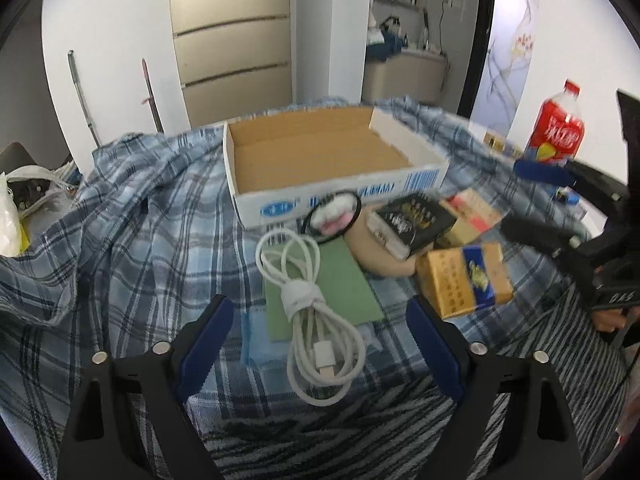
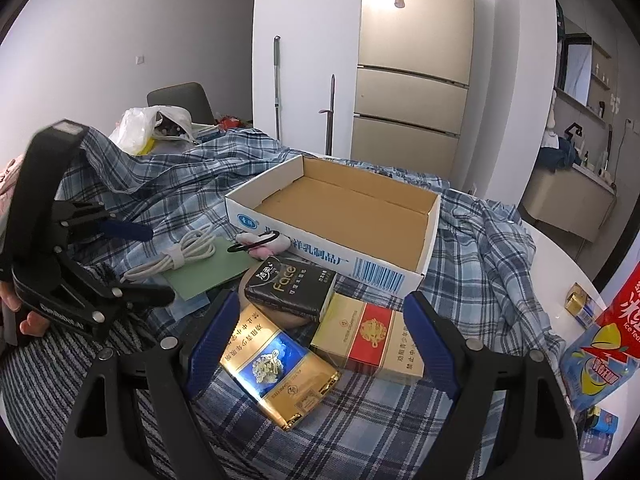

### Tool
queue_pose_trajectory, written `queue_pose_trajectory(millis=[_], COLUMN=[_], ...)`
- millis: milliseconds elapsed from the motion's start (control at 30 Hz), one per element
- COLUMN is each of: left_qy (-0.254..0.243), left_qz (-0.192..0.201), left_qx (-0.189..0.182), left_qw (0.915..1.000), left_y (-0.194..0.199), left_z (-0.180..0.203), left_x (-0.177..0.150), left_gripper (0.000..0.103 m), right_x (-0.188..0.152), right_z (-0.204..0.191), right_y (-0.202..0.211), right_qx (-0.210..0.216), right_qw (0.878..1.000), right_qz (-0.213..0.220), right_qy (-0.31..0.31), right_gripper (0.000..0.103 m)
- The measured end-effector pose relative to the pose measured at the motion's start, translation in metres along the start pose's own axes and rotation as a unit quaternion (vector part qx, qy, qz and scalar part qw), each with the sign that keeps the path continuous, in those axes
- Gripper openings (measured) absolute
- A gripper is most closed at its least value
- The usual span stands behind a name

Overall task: Organize soft objects
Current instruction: 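Lower the left gripper and grasp the coiled white USB cable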

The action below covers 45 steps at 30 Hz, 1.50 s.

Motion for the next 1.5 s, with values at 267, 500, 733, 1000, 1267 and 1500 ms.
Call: queue_pose_trajectory(millis=[267,500,733,1000,1267,1500], left_qy=[0.016,0.023,0.019,-0.054,-0.081,-0.104], left_qz=[-0.037,-0.061,-0.035,0.129,0.17,0.173], left_qx=[0.018,0.025,0.02,0.015,-0.017,-0.031], left_qw=[0.999,0.9975,0.999,0.99,0.9819,0.979], left_y=[-0.017,-0.034,-0.023,0.039,0.054,0.052], left_z=[-0.003,-0.009,-0.009,0.018,0.024,0.035], left_x=[0.016,0.01,0.01,0.0,-0.007,-0.009], left_gripper=[0.065,0.04,0.022,0.022,0.022,0.022], right_x=[-0.001,-0.002,-0.002,-0.002,-0.001,-0.004], right_z=[0.0,0.001,0.001,0.002,0.002,-0.013], right_y=[-0.002,-0.002,-0.004,-0.004,-0.005,-0.018], right_qx=[0.0,-0.001,-0.003,-0.003,-0.004,0.008], right_qw=[1.0,1.0,1.0,1.0,1.0,0.997], right_qz=[-0.004,-0.003,-0.006,-0.004,-0.01,-0.057], right_qy=[0.0,-0.001,-0.002,-0.004,0.0,0.049], right_gripper=[0.083,0.083,0.083,0.083,0.083,0.078])
Point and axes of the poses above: each gripper's, at about its wrist camera, not at the fingertips, and y roughly against the way its jaws point, z to its right, x to its top, the point moved 1 cm from there along -y, roughly the way its jaws point, and after that the axes turned 11 degrees about -x, right-handed, at the moved point
